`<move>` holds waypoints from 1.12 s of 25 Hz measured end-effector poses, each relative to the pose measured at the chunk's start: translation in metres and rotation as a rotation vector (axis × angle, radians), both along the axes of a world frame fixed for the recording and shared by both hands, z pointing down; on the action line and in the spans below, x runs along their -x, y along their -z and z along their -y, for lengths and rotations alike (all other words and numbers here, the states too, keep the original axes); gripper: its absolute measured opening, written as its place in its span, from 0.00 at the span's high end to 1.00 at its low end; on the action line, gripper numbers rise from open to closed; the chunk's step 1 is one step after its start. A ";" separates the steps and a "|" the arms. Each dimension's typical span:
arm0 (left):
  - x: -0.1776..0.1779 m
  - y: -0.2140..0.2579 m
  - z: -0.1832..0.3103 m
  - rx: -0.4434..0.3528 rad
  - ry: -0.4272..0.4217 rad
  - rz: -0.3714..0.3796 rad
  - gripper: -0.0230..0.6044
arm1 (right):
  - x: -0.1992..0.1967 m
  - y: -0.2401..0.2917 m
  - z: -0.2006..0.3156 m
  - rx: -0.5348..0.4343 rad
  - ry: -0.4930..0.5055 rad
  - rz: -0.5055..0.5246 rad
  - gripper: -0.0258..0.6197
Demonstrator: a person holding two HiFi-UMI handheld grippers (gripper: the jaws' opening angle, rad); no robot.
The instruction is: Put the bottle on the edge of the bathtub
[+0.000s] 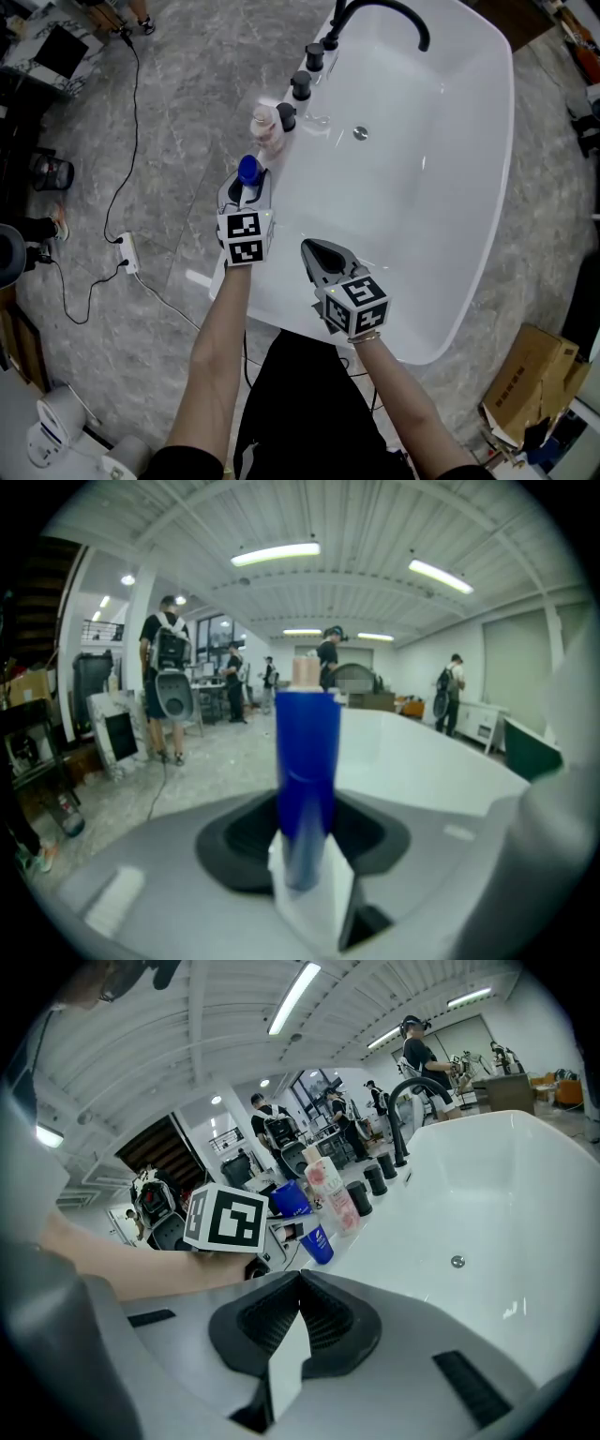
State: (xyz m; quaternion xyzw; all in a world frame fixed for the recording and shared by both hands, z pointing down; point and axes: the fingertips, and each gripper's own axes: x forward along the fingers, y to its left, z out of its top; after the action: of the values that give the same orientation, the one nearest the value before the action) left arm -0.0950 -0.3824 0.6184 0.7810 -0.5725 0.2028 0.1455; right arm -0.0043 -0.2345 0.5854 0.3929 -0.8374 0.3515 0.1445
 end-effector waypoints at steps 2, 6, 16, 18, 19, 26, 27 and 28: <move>0.000 -0.001 -0.001 0.007 0.000 0.002 0.70 | 0.000 0.000 0.000 -0.001 0.000 0.000 0.95; 0.001 -0.003 -0.004 0.019 0.001 0.003 0.70 | 0.000 0.002 -0.001 -0.004 -0.001 -0.001 0.96; 0.002 -0.005 -0.004 0.074 -0.006 0.003 0.70 | -0.003 0.008 -0.006 -0.013 -0.004 -0.003 0.96; 0.003 -0.006 -0.006 0.085 -0.002 -0.001 0.65 | -0.004 0.010 -0.007 -0.016 -0.004 -0.004 0.95; 0.003 -0.005 -0.007 0.089 -0.001 -0.005 0.65 | -0.005 0.011 -0.008 -0.018 -0.005 -0.004 0.95; 0.008 -0.002 -0.029 0.111 0.017 -0.015 0.66 | -0.005 0.022 -0.012 -0.039 -0.016 -0.001 0.96; 0.009 0.000 -0.033 0.110 0.022 -0.013 0.67 | -0.005 0.024 -0.013 -0.044 -0.018 -0.001 0.95; 0.011 0.001 -0.037 0.109 0.026 -0.011 0.68 | -0.005 0.026 -0.014 -0.049 -0.020 -0.002 0.96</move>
State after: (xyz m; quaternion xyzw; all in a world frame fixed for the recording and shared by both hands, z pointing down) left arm -0.1060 -0.3457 0.6174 0.7657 -0.5697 0.2276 0.1933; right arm 0.0003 -0.2210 0.5597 0.4051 -0.8415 0.3322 0.1321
